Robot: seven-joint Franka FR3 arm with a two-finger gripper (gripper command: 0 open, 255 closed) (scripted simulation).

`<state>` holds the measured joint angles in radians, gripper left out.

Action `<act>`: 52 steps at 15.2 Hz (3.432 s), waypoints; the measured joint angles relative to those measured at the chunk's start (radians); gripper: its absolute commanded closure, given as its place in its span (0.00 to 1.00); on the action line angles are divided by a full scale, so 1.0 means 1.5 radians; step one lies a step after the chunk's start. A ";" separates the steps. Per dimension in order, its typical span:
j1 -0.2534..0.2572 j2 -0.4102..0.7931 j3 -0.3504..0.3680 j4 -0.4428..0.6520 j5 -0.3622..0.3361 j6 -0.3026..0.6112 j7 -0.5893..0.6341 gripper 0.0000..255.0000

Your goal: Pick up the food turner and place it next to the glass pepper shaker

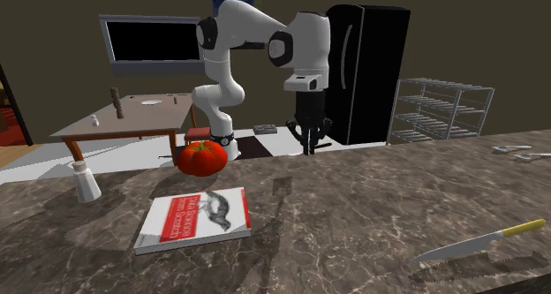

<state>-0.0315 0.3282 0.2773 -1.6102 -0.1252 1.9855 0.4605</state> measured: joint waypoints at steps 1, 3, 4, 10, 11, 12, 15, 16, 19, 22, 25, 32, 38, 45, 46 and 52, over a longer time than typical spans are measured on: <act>0.000 -0.003 0.000 0.007 0.001 -0.009 -0.001 1.00; 0.001 -0.007 0.002 0.017 0.002 -0.024 0.000 1.00; 0.001 -0.008 0.002 0.026 0.003 -0.034 -0.002 1.00; 0.002 -0.013 0.003 0.073 0.006 -0.085 -0.005 1.00; 0.003 -0.011 0.003 0.083 0.006 -0.093 -0.005 1.00; 0.004 -0.012 0.004 0.092 0.006 -0.103 -0.006 1.00; -0.009 -0.034 0.000 0.071 0.014 -0.102 -0.022 1.00; -0.021 -0.054 -0.003 0.043 0.021 -0.094 -0.035 1.00; -0.051 -0.098 -0.016 -0.015 0.037 -0.077 -0.078 1.00; -0.081 -0.137 -0.034 -0.061 0.052 -0.067 -0.126 1.00; -0.105 -0.181 -0.051 -0.115 0.066 -0.055 -0.171 1.00; -0.160 -0.249 -0.105 -0.200 0.086 -0.036 -0.285 1.00; -0.203 -0.279 -0.154 -0.240 0.092 -0.026 -0.379 1.00; -0.253 -0.287 -0.217 -0.241 0.093 -0.034 -0.493 1.00; -0.261 -0.280 -0.228 -0.235 0.093 -0.034 -0.511 1.00; -0.305 -0.266 -0.281 -0.220 0.097 -0.037 -0.609 1.00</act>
<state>-0.4893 -0.0702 -0.1444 -1.9403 0.0204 1.9302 -0.4538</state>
